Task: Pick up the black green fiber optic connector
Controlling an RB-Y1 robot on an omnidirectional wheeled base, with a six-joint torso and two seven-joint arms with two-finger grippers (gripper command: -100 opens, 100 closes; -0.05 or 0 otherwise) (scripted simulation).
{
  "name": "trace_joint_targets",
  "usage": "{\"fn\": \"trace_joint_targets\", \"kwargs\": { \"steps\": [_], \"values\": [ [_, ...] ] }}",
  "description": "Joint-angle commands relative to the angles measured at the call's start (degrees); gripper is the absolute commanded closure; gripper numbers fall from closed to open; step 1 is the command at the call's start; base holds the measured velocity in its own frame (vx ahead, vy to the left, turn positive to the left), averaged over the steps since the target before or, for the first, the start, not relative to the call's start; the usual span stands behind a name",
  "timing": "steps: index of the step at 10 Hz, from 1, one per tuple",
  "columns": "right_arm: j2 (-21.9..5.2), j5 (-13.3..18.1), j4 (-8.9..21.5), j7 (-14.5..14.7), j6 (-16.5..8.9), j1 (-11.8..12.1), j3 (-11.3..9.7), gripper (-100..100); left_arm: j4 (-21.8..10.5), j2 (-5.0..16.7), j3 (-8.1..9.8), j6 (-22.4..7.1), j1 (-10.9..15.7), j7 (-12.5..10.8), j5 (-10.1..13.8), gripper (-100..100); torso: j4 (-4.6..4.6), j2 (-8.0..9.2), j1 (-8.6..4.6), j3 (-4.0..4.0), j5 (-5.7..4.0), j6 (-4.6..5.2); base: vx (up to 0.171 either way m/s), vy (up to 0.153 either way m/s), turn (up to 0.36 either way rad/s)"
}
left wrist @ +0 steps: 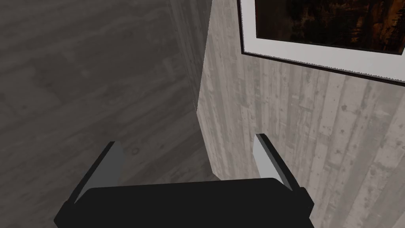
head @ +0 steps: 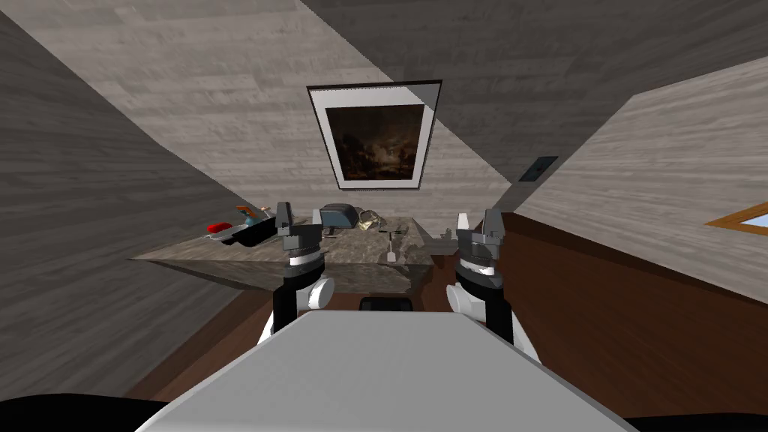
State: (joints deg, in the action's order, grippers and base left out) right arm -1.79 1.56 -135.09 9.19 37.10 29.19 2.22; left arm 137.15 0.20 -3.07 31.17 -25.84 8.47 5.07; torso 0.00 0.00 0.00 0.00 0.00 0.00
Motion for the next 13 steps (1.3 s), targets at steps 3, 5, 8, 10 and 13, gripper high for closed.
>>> {"fn": "trace_joint_targets", "kwargs": {
  "steps": [3,5,8,10,13],
  "values": [
    [-5.58,2.57,1.92,-0.20,-0.12,-1.04,-0.22,-100,0.00,0.00,0.00,0.00,0.01,0.00,0.00,0,0.05,0.22,-0.20,0.12,-0.04,-0.01,-0.065,-0.045,0.116],
    [-9.00,4.58,3.87,-0.39,-0.19,-1.94,-0.50,-100,-0.01,0.00,0.00,0.00,0.01,0.00,0.00,0,0.07,0.31,-0.23,0.18,-0.05,-0.01,-0.099,-0.052,0.149],
    [-13.68,7.01,6.46,-0.63,-0.22,-2.98,-1.06,-100,0.00,0.00,0.00,0.00,0.01,0.00,0.00,0,0.06,0.25,-0.18,0.15,-0.04,-0.01,-0.075,-0.037,0.133],
    [-16.63,8.35,8.00,-0.78,-0.20,-3.52,-1.48,-100,0.00,0.00,0.00,0.00,0.00,0.00,0.00,0,0.06,0.24,-0.17,0.15,-0.04,0.01,-0.071,-0.032,0.111],
    [-19.99,9.76,9.69,-0.94,-0.16,-4.05,-2.01,-100,0.00,0.00,0.00,0.00,0.01,0.00,0.00,0,0.05,0.20,-0.13,0.12,-0.03,-0.01,-0.053,-0.020,0.122]
  ]
}}
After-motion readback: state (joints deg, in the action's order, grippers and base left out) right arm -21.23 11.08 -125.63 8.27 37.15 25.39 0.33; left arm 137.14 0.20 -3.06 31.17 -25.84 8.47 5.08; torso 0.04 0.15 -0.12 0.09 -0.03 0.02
